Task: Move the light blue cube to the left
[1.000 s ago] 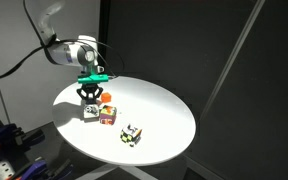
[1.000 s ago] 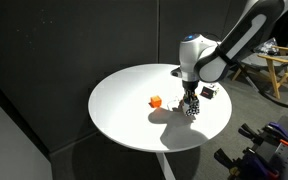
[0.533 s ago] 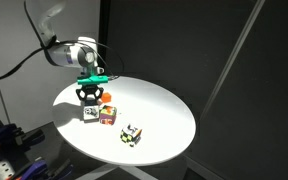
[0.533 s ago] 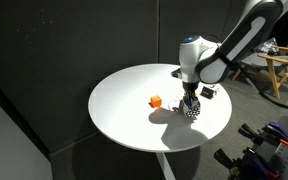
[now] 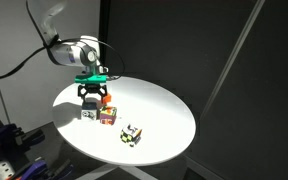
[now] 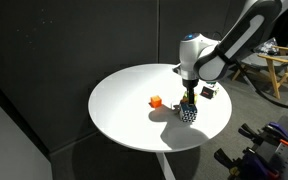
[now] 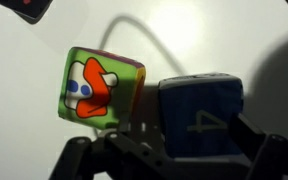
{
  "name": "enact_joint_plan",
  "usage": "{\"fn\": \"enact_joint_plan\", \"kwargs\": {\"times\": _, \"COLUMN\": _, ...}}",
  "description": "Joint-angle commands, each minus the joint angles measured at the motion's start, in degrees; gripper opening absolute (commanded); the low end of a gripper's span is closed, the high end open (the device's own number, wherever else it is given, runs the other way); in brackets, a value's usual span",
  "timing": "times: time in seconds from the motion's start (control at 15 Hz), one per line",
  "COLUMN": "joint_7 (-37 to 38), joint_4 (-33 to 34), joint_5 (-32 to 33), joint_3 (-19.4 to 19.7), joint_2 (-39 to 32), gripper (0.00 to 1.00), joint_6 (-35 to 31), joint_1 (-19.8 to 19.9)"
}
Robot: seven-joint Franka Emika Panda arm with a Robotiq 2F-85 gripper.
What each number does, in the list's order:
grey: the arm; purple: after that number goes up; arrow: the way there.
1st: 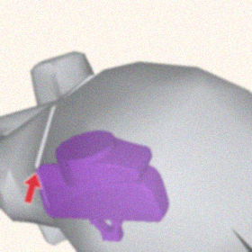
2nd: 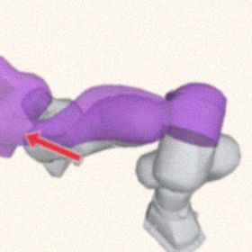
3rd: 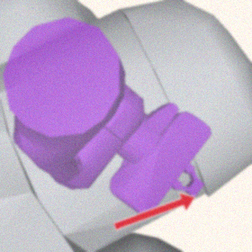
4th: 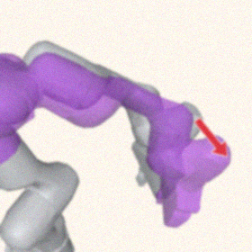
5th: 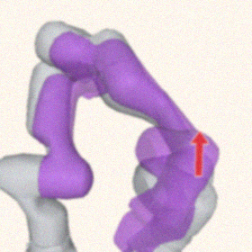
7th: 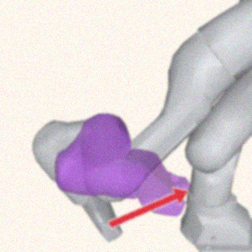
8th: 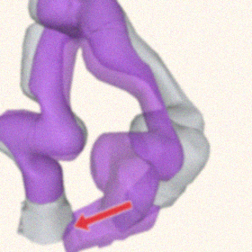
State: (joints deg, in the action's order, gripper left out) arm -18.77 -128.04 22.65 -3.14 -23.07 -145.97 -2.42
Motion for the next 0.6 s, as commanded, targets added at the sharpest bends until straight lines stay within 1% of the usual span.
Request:
{"fn": "enact_joint_plan", "kwargs": {"times": 0.0, "joint_7": 6.9, "joint_4": 1.1, "joint_5": -2.1, "joint_3": 1.4, "joint_2": 1.3, "gripper": 1.0, "joint_6": 2.5, "joint_1": -1.2}}
{"fn": "enact_joint_plan", "kwargs": {"times": 0.27, "joint_7": 13.0, "joint_4": 2.1, "joint_5": -5.0, "joint_3": 2.2, "joint_2": 2.7, "gripper": 1.0, "joint_6": 5.2, "joint_1": -1.0}}
{"fn": "enact_joint_plan", "kwargs": {"times": 0.53, "joint_7": 17.4, "joint_4": 1.9, "joint_5": -6.9, "joint_3": 3.2, "joint_2": 5.7, "gripper": 1.0, "joint_6": 8.9, "joint_1": -0.7}}
